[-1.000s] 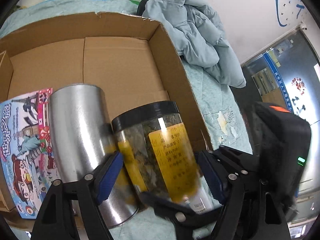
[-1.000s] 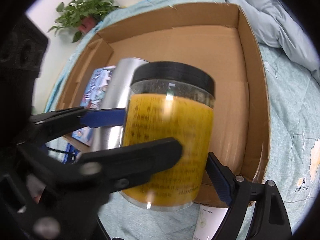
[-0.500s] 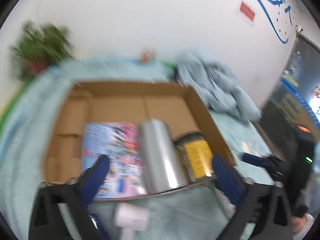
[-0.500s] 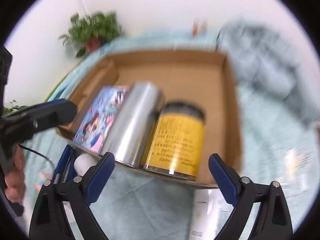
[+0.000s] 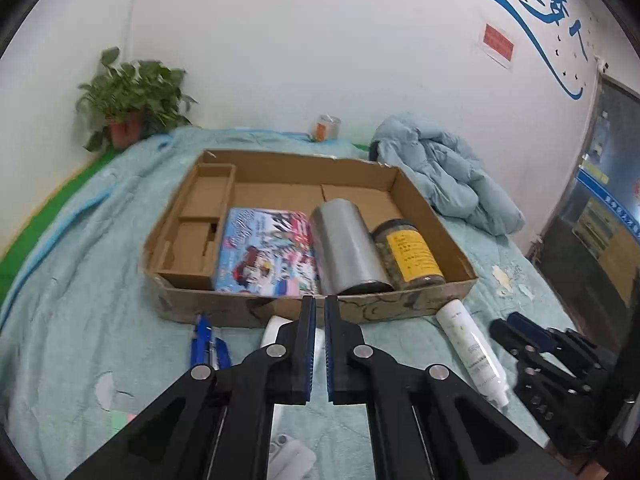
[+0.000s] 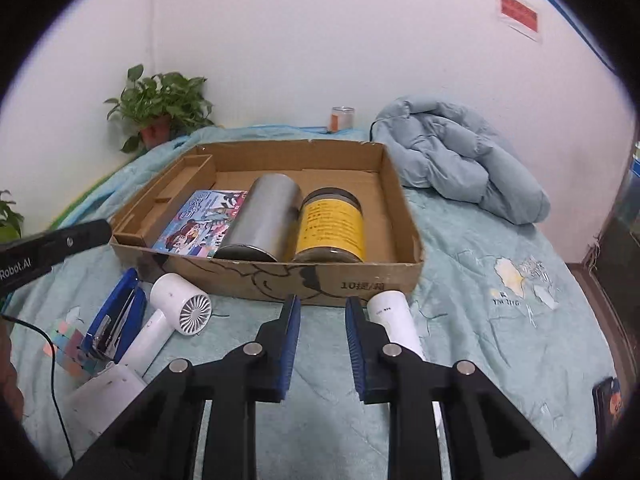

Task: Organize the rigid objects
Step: 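Move both grippers to the white spray bottle and grasp it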

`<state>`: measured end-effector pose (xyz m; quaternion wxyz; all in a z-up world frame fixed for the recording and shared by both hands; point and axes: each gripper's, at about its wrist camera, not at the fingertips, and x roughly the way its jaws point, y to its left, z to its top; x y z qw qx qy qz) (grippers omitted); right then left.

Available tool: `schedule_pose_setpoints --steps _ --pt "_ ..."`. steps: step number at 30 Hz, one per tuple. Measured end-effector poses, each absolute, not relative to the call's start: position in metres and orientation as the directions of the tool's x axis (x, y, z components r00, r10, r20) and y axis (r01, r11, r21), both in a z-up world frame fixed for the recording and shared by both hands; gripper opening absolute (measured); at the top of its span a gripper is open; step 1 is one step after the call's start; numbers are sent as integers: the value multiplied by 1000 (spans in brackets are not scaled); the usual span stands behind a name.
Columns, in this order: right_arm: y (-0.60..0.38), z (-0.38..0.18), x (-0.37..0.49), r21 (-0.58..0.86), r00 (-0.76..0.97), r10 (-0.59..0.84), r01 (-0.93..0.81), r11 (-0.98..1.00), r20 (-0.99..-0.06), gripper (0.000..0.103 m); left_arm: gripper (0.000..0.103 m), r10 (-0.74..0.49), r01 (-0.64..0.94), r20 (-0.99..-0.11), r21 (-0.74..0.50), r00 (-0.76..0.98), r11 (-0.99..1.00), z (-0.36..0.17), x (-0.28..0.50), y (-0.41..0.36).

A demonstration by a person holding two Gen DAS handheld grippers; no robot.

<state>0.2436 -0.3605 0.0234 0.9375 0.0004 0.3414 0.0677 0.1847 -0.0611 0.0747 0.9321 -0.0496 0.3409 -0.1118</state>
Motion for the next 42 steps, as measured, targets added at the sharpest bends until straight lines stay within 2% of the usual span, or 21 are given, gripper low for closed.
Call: schedule_pose_setpoints --steps 1,2,3,4,5,10,16,19,22,24,25,27,30,33,37,40,42 --pt "-362 25 240 48 763 136 -136 989 -632 32 33 -226 166 -621 -153 751 974 76 181 -62" --pt "-362 26 238 46 765 144 -149 988 -628 62 85 -214 154 -618 -150 757 977 78 179 -62" --pt "-363 26 235 50 770 158 -163 985 -618 81 103 -210 139 -608 -163 766 977 80 175 -60" --pt "-363 27 229 54 779 167 -169 984 -604 100 101 -212 123 -577 -190 789 974 81 172 -58" --pt "-364 27 225 57 789 173 -174 983 -590 102 102 -222 119 -557 -214 800 970 82 171 -58" --pt "-366 23 223 72 775 208 -206 976 -597 102 102 -238 131 -586 -220 774 967 77 176 -60" --pt "-396 -2 240 170 699 271 -212 962 -661 102 102 -245 166 -617 -184 748 969 64 174 -71" --pt "-435 -21 261 202 660 235 -128 971 -713 102 102 -291 201 -657 -210 695 957 53 178 -75" --pt "-474 -41 279 321 585 298 -67 945 -754 96 102 -346 244 -689 -246 636 938 41 184 -82" --pt "-484 -52 285 352 538 330 -64 934 -776 82 102 -368 252 -702 -268 609 930 33 189 -88" --pt "-483 -56 286 361 520 343 -70 930 -783 71 102 -377 255 -708 -279 596 926 29 192 -91" --pt "-477 -66 287 385 481 380 -93 918 -790 64 102 -388 259 -717 -290 578 921 26 196 -95" --pt "-466 -76 292 350 451 350 -87 933 -821 41 102 -412 275 -727 -309 550 911 20 201 -103" --pt "-453 -74 289 281 463 306 -125 952 -832 42 102 -433 290 -733 -324 524 900 16 206 -108" --pt "-407 -65 271 94 473 213 -262 961 -855 42 102 -479 309 -740 -370 472 876 6 217 -113" --pt "-378 -51 251 111 481 309 -395 912 -821 43 102 -536 329 -751 -431 386 840 -7 228 -123" --pt "-372 -44 246 221 434 423 -442 869 -796 46 101 -558 330 -762 -461 328 824 -17 235 -130"
